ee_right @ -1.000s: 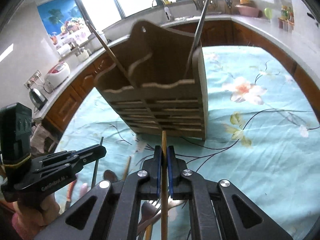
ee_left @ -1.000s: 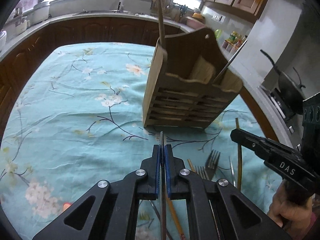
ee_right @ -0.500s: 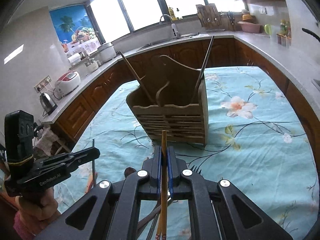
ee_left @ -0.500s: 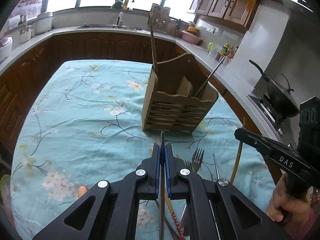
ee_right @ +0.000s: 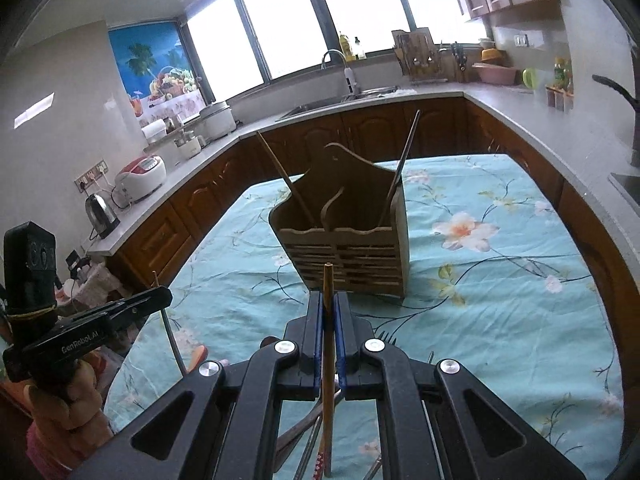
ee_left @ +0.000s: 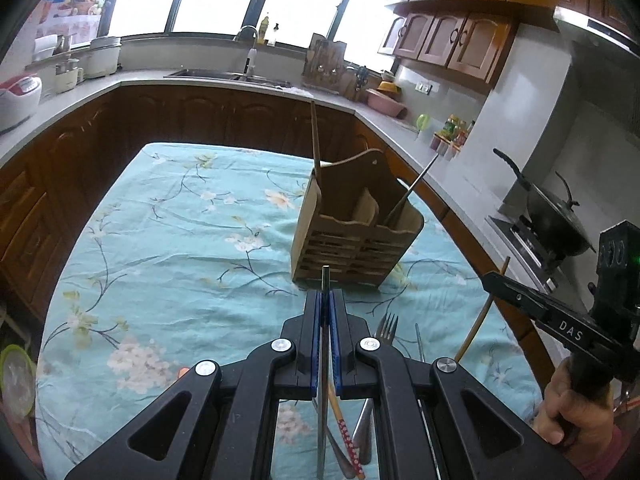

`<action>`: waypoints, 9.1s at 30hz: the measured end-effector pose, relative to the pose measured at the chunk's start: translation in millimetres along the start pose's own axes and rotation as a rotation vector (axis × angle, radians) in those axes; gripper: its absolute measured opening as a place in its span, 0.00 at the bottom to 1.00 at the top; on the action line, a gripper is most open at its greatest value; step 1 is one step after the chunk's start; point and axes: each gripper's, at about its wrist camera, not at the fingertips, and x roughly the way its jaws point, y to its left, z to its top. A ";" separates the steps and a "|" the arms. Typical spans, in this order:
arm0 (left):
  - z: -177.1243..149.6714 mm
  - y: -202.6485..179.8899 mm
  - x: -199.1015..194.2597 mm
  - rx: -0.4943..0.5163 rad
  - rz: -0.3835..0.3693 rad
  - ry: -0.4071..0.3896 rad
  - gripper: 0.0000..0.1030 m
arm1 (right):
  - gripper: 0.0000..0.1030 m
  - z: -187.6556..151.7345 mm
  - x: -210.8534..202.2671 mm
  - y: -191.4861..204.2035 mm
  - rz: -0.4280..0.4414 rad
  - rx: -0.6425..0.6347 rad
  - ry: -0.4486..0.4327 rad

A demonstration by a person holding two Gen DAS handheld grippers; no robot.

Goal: Organize utensils
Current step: 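Lift both held chopsticks and carry them above the wooden holder, then lower both chopsticks into the holder and open both tools, then withdraw both open tools up from the holder, then grasp a wooden chopstick with the left tool while the right tool grasps a metal chopstick, then lift both held chopsticks and carry them above the wooden holder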

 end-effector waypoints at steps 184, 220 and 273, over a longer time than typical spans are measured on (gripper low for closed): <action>-26.3 16.0 84.9 -0.102 0.127 0.153 0.77 | 0.72 -67.5 52.4 -72.1 -0.053 0.222 0.055; -20.8 -4.3 146.8 0.032 0.076 0.238 0.02 | 0.03 -57.4 100.7 -71.9 0.015 0.178 0.160; 18.0 -3.2 -7.4 -0.031 0.101 -0.130 0.02 | 0.02 -0.1 -18.4 -35.5 -0.060 0.023 -0.198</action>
